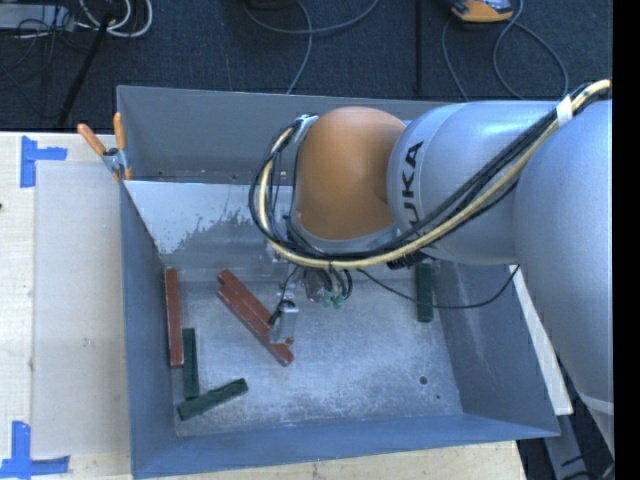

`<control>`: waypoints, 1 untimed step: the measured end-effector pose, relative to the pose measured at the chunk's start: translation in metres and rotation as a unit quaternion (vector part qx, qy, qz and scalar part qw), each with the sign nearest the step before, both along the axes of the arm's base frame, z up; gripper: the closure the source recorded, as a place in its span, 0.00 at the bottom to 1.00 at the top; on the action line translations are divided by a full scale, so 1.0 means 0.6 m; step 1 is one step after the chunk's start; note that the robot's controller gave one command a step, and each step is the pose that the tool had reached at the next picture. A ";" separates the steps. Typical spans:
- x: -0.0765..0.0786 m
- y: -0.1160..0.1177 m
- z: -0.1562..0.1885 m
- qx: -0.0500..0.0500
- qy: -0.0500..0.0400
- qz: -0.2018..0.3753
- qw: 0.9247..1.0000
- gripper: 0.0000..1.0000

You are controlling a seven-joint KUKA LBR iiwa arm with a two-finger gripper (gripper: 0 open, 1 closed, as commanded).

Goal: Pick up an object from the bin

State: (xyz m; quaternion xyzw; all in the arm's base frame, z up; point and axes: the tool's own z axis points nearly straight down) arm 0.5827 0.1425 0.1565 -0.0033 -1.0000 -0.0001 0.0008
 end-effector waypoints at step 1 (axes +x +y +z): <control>-0.014 -0.025 -0.148 -0.001 0.002 -0.167 0.986 0.00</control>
Offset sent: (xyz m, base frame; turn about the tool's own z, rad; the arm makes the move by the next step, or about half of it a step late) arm -0.0067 -0.0141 -0.0865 0.3348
